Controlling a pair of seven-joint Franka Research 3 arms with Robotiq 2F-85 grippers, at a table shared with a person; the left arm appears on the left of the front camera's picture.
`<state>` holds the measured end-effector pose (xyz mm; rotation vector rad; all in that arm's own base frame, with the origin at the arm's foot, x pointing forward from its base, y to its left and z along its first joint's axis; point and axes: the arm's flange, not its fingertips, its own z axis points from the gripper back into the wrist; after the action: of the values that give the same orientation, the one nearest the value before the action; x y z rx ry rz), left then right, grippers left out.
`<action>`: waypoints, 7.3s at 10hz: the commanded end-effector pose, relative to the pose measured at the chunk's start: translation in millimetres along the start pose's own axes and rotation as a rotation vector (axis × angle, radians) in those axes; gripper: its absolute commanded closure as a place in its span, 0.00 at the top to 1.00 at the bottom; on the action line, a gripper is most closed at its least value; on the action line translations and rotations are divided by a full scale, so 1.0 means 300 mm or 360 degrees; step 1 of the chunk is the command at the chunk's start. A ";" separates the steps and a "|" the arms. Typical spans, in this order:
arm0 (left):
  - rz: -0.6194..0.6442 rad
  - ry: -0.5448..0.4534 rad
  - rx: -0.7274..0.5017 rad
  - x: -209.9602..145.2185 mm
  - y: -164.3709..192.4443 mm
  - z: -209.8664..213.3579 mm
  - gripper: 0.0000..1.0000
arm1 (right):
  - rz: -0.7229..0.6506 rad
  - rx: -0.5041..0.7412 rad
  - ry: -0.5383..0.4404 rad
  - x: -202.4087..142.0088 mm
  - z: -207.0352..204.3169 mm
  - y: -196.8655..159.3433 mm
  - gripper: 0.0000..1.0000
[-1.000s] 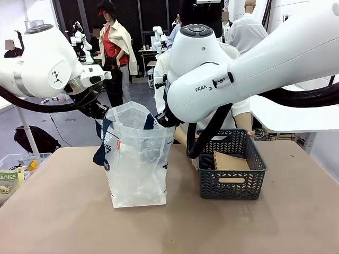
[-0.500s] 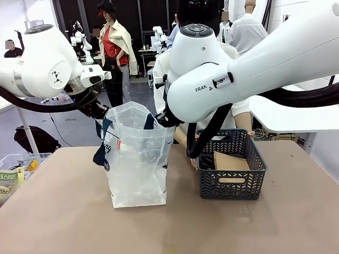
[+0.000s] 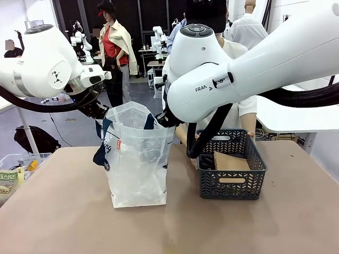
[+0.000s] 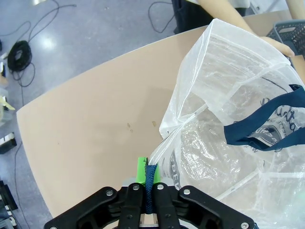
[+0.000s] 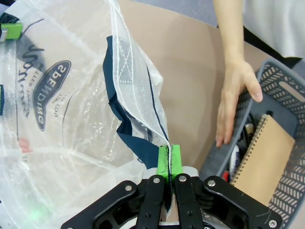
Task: Transfer purchased items from the store into the shopping bag.
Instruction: Move the Reusable shopping bag to the right side of the table.
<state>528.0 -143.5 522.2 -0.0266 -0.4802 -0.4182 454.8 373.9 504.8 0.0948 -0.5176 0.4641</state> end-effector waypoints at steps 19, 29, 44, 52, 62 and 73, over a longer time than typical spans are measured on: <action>0.0004 0.0003 0.0007 -0.001 0.007 0.010 0.00 | -0.0001 0.0006 0.0002 -0.001 -0.004 0.005 0.00; 0.0004 0.0003 0.0007 -0.001 0.007 0.010 0.00 | -0.0001 0.0006 0.0002 -0.001 -0.004 0.005 0.00; 0.0004 0.0003 0.0007 -0.001 0.007 0.010 0.00 | -0.0001 0.0006 0.0002 -0.001 -0.004 0.005 0.00; 0.0004 0.0003 0.0007 -0.001 0.007 0.010 0.00 | -0.0001 0.0006 0.0002 -0.001 -0.004 0.005 0.00; 0.0004 0.0003 0.0007 -0.001 0.007 0.010 0.00 | -0.0001 0.0006 0.0002 -0.001 -0.004 0.005 0.00; 0.0004 0.0003 0.0007 -0.001 0.007 0.010 0.00 | -0.0001 0.0006 0.0002 -0.001 -0.004 0.005 0.00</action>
<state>527.9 -143.5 523.6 -0.0265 -0.4829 -0.4180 454.8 373.9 504.8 0.0948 -0.5177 0.4640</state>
